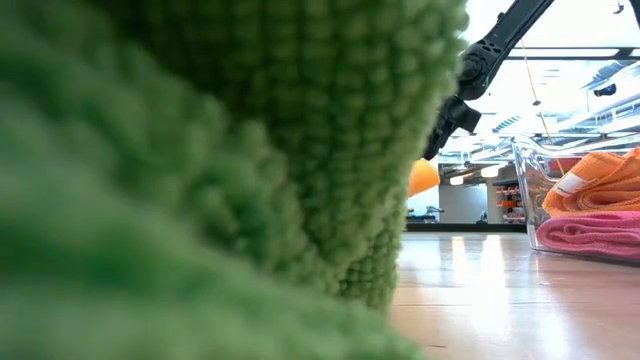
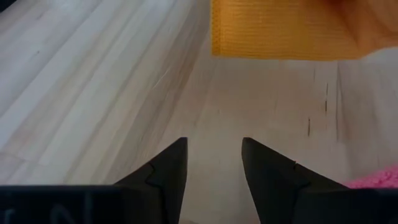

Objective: Fold microfiber towels
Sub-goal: Put the folded orange towel into the transparent bin

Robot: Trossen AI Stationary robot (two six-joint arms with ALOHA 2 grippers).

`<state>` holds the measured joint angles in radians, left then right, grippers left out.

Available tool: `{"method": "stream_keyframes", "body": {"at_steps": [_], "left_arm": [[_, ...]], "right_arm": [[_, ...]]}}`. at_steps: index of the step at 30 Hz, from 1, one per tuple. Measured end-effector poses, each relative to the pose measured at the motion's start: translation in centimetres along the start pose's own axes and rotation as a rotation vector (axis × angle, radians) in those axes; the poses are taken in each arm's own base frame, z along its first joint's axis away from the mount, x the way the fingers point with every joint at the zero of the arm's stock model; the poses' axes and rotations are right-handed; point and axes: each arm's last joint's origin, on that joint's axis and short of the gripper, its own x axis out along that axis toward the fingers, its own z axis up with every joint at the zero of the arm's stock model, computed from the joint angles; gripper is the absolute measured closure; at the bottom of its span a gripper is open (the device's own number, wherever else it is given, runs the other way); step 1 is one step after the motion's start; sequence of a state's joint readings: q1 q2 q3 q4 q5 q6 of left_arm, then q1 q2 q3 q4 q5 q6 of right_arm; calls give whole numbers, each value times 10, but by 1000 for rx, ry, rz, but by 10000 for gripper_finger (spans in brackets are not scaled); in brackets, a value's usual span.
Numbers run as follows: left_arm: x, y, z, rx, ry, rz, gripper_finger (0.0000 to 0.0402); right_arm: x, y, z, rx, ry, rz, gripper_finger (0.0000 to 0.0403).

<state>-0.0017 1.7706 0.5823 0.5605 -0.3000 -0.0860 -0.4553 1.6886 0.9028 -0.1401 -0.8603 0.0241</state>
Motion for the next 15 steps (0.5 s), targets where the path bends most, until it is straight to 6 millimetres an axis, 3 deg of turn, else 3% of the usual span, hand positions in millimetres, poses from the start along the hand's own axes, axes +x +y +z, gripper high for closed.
{"method": "stream_keyframes", "body": {"at_steps": [9, 15], "left_arm": [[0, -1, 1, -7, -6, 0, 235], [0, -1, 1, 17, -7, -1, 238]], "right_arm": [[-2, 1, 1, 124, -1, 95, 378], [2, 15, -2, 225, 60, 223, 378]]}}
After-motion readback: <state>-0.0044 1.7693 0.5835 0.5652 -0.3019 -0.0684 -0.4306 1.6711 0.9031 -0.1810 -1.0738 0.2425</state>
